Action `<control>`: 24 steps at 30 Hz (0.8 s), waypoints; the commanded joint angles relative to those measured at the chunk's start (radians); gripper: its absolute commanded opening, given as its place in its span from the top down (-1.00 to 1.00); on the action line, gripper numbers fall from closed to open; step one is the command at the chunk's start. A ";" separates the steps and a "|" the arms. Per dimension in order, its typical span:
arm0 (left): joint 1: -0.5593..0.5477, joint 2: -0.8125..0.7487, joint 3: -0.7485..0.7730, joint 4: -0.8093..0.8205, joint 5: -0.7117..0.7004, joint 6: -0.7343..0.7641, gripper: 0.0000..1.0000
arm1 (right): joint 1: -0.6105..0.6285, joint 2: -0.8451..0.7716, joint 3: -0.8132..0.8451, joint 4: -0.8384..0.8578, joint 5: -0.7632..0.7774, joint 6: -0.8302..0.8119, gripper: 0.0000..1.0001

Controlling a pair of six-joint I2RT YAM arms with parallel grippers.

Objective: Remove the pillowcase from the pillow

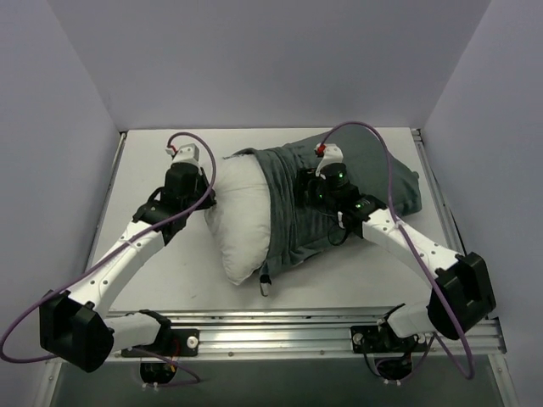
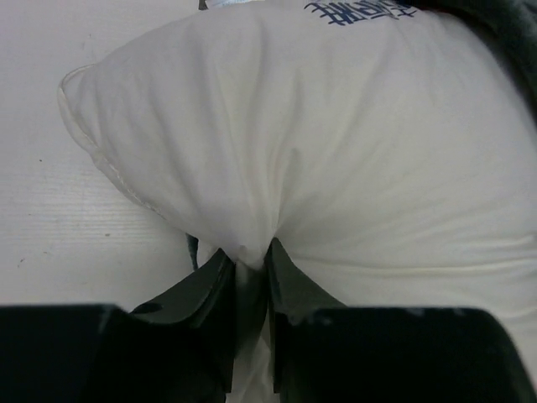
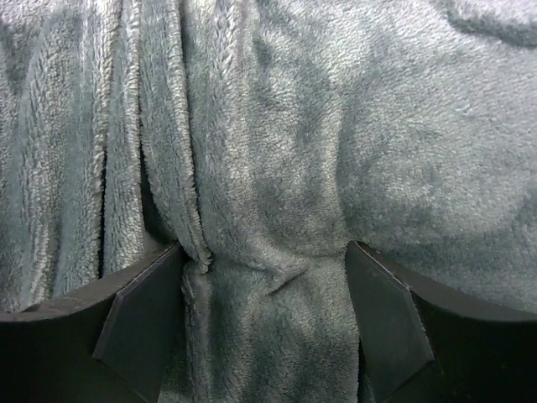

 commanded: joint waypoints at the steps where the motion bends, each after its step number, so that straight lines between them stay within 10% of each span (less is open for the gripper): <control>1: 0.025 -0.016 0.115 0.054 0.050 0.028 0.44 | -0.019 0.116 0.063 0.062 -0.045 -0.018 -0.40; 2: 0.025 -0.023 0.121 0.044 0.062 0.027 -0.27 | -0.018 0.125 0.075 0.068 -0.048 -0.021 -0.40; 5: 0.025 -0.066 0.115 -0.007 0.108 0.014 -0.89 | -0.016 0.148 0.107 0.072 -0.057 -0.021 -0.40; 15: -0.022 -0.324 -0.107 -0.097 0.464 -0.068 -0.88 | -0.010 0.142 0.106 0.072 -0.057 -0.020 -0.49; 24: -0.165 -0.411 -0.247 -0.140 0.404 -0.093 -0.88 | -0.002 0.147 0.087 0.085 -0.108 -0.026 -0.69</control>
